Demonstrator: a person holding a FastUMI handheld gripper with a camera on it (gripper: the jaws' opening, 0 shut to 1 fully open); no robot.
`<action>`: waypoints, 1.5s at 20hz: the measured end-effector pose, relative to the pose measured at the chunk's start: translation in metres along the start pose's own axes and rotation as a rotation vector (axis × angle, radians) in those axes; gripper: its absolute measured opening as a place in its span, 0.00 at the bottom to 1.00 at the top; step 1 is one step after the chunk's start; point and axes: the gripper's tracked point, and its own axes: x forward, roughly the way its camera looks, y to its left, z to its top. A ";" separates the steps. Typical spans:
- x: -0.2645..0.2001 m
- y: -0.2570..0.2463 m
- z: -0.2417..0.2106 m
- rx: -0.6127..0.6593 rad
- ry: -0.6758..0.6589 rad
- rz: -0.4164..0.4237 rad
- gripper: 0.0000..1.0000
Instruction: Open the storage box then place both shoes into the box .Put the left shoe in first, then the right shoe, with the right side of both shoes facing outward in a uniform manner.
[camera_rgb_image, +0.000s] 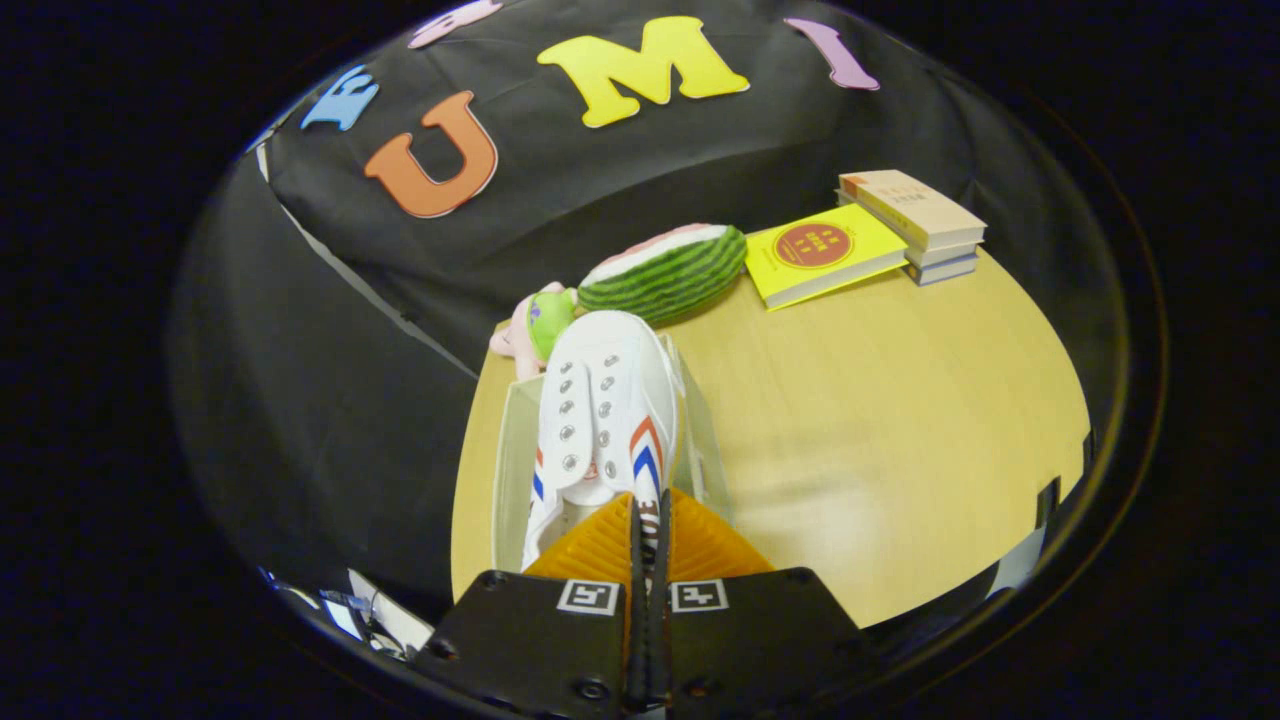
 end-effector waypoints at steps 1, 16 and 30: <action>0.007 -0.001 -0.005 0.000 0.003 -0.004 0.06; -0.022 0.006 0.026 -0.174 -0.265 -0.155 1.00; -0.176 -0.012 0.085 -0.290 -0.694 -0.171 1.00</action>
